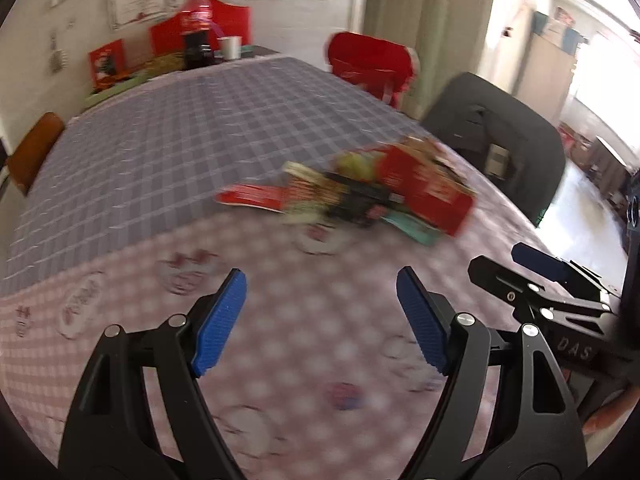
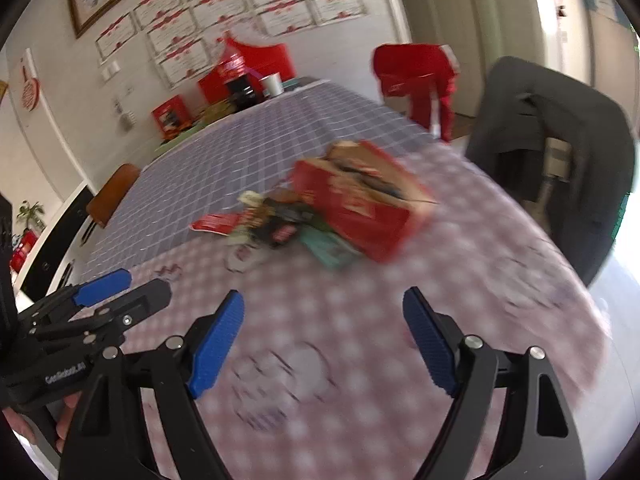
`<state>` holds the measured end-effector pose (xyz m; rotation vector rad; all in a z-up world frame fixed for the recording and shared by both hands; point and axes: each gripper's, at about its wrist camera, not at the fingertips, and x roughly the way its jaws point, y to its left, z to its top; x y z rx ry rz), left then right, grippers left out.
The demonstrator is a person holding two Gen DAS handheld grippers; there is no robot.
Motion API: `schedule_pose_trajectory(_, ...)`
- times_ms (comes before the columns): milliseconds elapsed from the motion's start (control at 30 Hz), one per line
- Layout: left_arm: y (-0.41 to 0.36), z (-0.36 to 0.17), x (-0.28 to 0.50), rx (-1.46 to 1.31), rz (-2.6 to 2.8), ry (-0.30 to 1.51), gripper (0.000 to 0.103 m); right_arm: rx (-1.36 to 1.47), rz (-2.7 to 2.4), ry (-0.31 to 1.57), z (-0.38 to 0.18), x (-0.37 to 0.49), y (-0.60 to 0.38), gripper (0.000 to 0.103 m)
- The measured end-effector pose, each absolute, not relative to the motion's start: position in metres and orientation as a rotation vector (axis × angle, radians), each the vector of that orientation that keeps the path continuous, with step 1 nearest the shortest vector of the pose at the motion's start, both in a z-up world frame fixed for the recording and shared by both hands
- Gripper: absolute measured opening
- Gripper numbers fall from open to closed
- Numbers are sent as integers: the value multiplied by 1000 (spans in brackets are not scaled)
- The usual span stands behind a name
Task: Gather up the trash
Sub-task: 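Move both open tools back to the trash pile on the table, then grasp the red wrapper with the left tool while the right tool grasps the dark snack packet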
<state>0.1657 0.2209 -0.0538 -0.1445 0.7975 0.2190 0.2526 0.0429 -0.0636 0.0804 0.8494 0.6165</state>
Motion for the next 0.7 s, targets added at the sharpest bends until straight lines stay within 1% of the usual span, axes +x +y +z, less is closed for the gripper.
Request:
schedule_pose_trajectory(233,285,-50,168,-190,326,807,77,67,668,916,-76,291,107,80)
schedule_pose_trajectory(400,312,-54,176,-215,359,827,77,27,630,919,-81,311,136,80)
schedule_pose_trajectory(433,317,-56,178,-219,367,831,77,21,627,918,-83,314,141,78)
schedule_pose_trajectory(467,321,-57,181,-224,368,834,77,13,623,920,-84,318,146,75)
schedule_pose_trajectory(533,326,-60,185,-235,370,847,77,-30,571,921,-89,323,156,62)
schedule_pose_trajectory(567,330,-62,188,-243,369,860,77,-63,564,926,-92,324,162,60)
schedule_pose_trajectory(600,332,-64,191,-250,365,869,77,-88,560,926,-94,325,165,54)
schedule_pose_trajectory(633,335,-65,194,-258,356,877,77,-110,549,924,-97,325,169,42)
schedule_pose_trajectory(667,336,-66,197,-261,346,881,77,-119,541,919,-99,326,170,35)
schedule_pose_trajectory(700,336,-68,201,-264,335,884,78,-123,543,898,-100,326,169,19)
